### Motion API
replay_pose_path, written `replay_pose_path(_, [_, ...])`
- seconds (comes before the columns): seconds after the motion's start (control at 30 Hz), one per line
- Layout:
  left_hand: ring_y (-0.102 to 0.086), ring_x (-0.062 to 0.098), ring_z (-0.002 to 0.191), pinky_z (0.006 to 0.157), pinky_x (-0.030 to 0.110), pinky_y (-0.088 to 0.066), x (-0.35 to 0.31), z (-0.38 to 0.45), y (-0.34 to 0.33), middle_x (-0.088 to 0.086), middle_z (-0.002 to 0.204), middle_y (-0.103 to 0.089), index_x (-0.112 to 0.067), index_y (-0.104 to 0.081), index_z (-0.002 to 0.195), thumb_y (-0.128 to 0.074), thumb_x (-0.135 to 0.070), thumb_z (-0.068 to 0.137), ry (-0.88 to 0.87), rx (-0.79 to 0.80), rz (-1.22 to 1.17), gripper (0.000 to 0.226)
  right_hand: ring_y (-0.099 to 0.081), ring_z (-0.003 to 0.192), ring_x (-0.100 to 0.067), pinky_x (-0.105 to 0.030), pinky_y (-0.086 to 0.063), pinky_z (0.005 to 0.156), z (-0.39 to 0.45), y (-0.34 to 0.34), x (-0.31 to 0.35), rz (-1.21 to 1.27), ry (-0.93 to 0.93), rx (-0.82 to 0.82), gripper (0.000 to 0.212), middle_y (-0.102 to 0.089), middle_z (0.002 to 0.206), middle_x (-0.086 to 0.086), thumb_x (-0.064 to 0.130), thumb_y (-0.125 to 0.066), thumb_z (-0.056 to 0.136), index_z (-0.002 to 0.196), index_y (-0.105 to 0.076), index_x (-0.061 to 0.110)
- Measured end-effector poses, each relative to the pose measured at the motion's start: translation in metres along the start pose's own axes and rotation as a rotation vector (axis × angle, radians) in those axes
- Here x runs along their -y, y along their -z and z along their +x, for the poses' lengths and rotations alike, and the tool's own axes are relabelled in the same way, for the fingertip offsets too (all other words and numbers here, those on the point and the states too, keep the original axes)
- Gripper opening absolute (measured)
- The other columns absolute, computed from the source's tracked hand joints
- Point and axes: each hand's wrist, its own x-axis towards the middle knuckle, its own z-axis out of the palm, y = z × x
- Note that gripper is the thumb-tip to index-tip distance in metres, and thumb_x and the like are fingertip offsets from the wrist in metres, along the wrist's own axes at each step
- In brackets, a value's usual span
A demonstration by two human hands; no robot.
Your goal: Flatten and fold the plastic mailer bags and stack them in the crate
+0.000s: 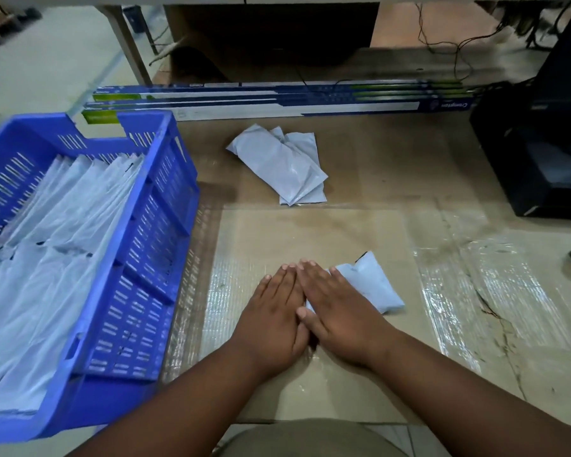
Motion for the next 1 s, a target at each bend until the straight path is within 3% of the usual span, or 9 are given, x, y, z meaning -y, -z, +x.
replay_pose_path(0.3, [-0.009, 0.023, 0.164, 0.13, 0.05, -0.014, -0.005, 0.004, 0.008, 0.009, 0.177, -0.016, -0.011, -0.016, 0.169, -0.024, -0.047, 0.104, 0.022, 0.063, 0.061, 0.075, 0.009, 0.16, -0.003, -0.041, -0.004, 0.132, -0.002, -0.007, -0.01, 0.149, 0.034, -0.062, 0.079, 0.004, 0.177, 0.005, 0.066, 0.0, 0.106, 0.169, -0.003, 0.02])
replay_pose_path(0.43, [-0.013, 0.025, 0.164, 0.131, 0.055, -0.014, -0.009, 0.004, 0.016, 0.011, 0.175, -0.02, -0.01, -0.027, 0.167, -0.024, -0.054, 0.105, 0.06, 0.107, 0.104, 0.076, -0.025, 0.153, 0.007, -0.032, -0.019, 0.13, -0.011, 0.0, -0.017, 0.944, -0.173, -0.17, 0.058, -0.032, 0.168, 0.022, 0.06, -0.027, 0.111, 0.163, -0.035, 0.037])
replay_pose_path(0.53, [-0.016, 0.024, 0.163, 0.132, 0.052, -0.01, -0.026, 0.022, 0.032, 0.011, 0.174, -0.025, -0.011, -0.032, 0.165, -0.025, -0.054, 0.104, 0.096, 0.093, 0.13, 0.076, -0.041, 0.145, 0.006, -0.036, -0.024, 0.129, -0.008, 0.014, -0.027, 1.514, -0.328, -0.157, 0.043, -0.05, 0.155, 0.026, 0.054, -0.038, 0.112, 0.151, -0.053, 0.042])
replay_pose_path(0.67, [-0.01, 0.022, 0.164, 0.133, 0.046, -0.008, -0.061, 0.045, 0.027, 0.008, 0.177, -0.017, -0.014, -0.022, 0.169, -0.022, -0.056, 0.105, 0.102, 0.094, 0.098, 0.076, -0.052, 0.143, -0.007, -0.043, -0.027, 0.129, -0.004, 0.03, -0.039, 1.68, -0.382, -0.183, 0.066, -0.059, 0.152, 0.005, 0.066, -0.031, 0.105, 0.147, -0.055, 0.021])
replay_pose_path(0.73, [-0.011, 0.027, 0.164, 0.132, 0.052, -0.01, -0.071, 0.047, 0.015, 0.012, 0.176, -0.018, -0.011, -0.022, 0.168, -0.024, -0.055, 0.106, 0.116, 0.112, 0.149, 0.076, -0.059, 0.132, -0.001, -0.04, -0.036, 0.125, -0.009, 0.038, -0.04, 1.502, -0.371, -0.232, 0.046, -0.068, 0.139, 0.011, 0.055, -0.041, 0.109, 0.136, -0.065, 0.026])
replay_pose_path(0.77, [-0.016, 0.03, 0.163, 0.13, 0.055, -0.014, -0.073, 0.046, 0.01, 0.015, 0.174, -0.023, -0.009, -0.027, 0.167, -0.027, -0.053, 0.105, 0.115, 0.091, 0.161, 0.075, -0.06, 0.127, 0.004, -0.037, -0.04, 0.121, -0.014, 0.039, -0.041, 1.268, -0.301, -0.276, 0.036, -0.069, 0.134, 0.016, 0.046, -0.047, 0.11, 0.134, -0.068, 0.028])
replay_pose_path(0.83, [-0.023, 0.034, 0.161, 0.128, 0.057, -0.021, -0.07, 0.045, 0.002, 0.016, 0.171, -0.031, -0.009, -0.032, 0.165, -0.034, -0.048, 0.105, 0.096, 0.046, 0.155, 0.072, -0.054, 0.134, -0.002, -0.04, -0.038, 0.121, -0.021, 0.032, -0.049, 0.523, -0.03, -0.36, 0.038, -0.063, 0.142, 0.011, 0.036, -0.045, 0.111, 0.143, -0.059, 0.023])
replay_pose_path(0.9, [-0.027, 0.035, 0.159, 0.126, 0.058, -0.025, -0.068, 0.044, -0.002, 0.017, 0.169, -0.034, -0.008, -0.035, 0.164, -0.038, -0.043, 0.102, 0.096, 0.045, 0.193, 0.071, -0.038, 0.152, -0.018, -0.048, -0.023, 0.128, -0.026, 0.012, -0.064, -0.046, 0.135, -0.293, 0.055, -0.048, 0.161, -0.004, 0.044, -0.034, 0.11, 0.156, -0.046, 0.015])
replay_pose_path(1.0, [-0.038, 0.042, 0.153, 0.121, 0.064, -0.032, -0.071, 0.048, -0.003, 0.025, 0.163, -0.042, 0.0, -0.048, 0.155, -0.043, -0.041, 0.095, 0.102, 0.044, 0.243, 0.073, -0.014, 0.162, -0.021, -0.049, -0.008, 0.132, -0.036, -0.005, -0.083, -0.143, 0.061, -0.157, 0.072, -0.025, 0.173, -0.008, 0.058, -0.018, 0.111, 0.165, -0.029, 0.012])
